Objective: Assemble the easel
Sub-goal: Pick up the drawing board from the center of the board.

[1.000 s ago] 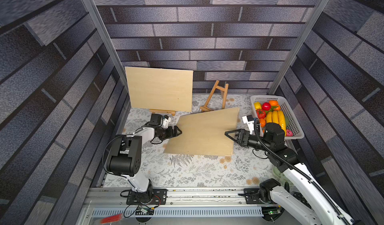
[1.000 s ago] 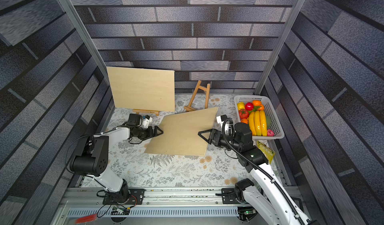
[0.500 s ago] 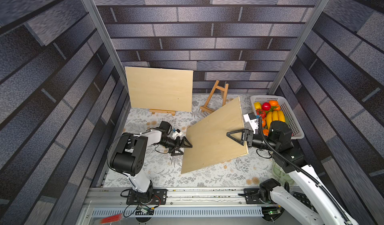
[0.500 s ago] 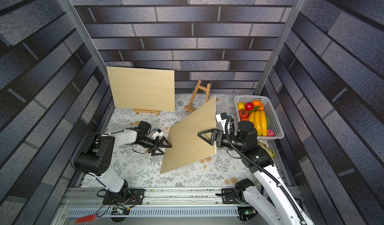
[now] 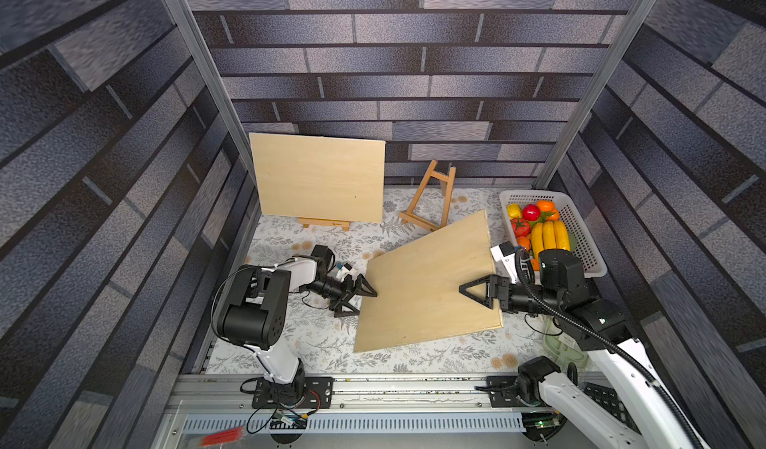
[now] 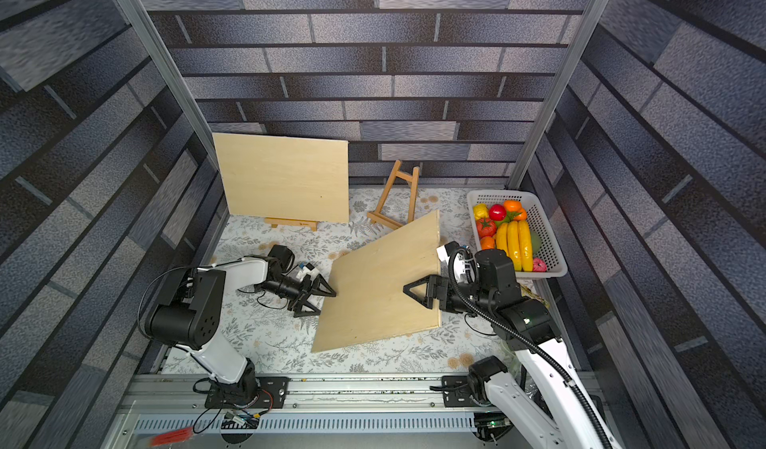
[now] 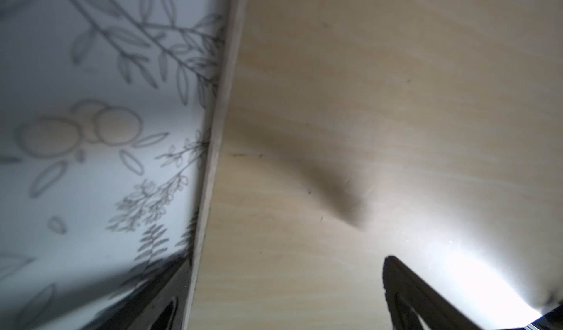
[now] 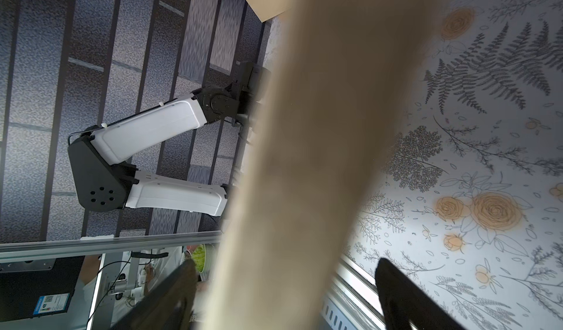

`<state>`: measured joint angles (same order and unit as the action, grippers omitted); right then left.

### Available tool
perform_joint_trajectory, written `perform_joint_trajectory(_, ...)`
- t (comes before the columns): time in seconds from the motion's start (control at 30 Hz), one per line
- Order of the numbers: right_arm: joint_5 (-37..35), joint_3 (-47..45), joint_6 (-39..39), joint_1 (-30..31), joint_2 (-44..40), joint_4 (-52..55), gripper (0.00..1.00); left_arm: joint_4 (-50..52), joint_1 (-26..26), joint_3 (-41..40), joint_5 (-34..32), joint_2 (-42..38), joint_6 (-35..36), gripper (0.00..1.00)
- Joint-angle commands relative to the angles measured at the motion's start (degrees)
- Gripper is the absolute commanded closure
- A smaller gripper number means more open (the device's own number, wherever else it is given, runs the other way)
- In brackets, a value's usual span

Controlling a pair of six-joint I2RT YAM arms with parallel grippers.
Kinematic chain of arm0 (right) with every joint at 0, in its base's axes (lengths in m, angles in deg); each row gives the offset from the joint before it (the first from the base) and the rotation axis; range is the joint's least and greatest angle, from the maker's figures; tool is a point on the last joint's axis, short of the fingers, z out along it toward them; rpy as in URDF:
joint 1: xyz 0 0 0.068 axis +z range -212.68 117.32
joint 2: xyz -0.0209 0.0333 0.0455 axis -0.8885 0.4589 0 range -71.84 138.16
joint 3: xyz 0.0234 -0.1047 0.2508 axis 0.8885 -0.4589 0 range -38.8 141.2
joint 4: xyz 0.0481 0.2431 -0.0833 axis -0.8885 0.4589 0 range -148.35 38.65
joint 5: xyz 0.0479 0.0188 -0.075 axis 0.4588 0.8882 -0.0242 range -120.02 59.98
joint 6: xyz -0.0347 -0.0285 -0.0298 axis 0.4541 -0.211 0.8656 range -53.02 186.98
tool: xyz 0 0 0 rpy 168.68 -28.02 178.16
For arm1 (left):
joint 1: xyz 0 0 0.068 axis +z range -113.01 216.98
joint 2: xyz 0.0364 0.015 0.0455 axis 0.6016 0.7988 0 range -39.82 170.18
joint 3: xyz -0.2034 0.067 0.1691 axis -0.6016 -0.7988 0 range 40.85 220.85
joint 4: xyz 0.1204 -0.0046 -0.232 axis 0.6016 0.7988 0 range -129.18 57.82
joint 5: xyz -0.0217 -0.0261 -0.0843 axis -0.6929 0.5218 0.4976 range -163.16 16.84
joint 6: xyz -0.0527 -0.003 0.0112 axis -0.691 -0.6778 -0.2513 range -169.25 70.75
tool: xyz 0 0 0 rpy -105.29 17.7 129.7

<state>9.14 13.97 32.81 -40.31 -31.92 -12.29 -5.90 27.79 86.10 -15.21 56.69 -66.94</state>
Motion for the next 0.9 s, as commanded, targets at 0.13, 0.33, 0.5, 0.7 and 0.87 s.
perform_joint_trajectory(0.13,6.11,-1.1,-3.82,0.48,-3.04,-0.13,0.3,2.98,-0.64,-0.65,0.44,2.85,2.05,0.0)
perform_joint_trajectory(0.33,5.78,-2.25,-5.25,0.44,-3.12,0.47,0.4,3.11,-0.5,-0.6,-0.26,3.53,2.65,0.0)
perform_joint_trajectory(0.5,1.2,3.55,0.29,0.3,-0.72,11.12,0.4,3.55,-0.12,-0.26,-1.56,4.16,3.24,0.0)
perform_joint_trajectory(0.7,-1.3,10.65,4.0,0.13,3.5,20.51,0.4,3.92,0.54,0.54,-2.19,4.74,3.72,0.0)
perform_joint_trajectory(0.87,0.49,14.37,5.91,0.04,4.03,21.95,0.26,3.67,0.63,0.54,-2.04,5.09,3.78,0.0)
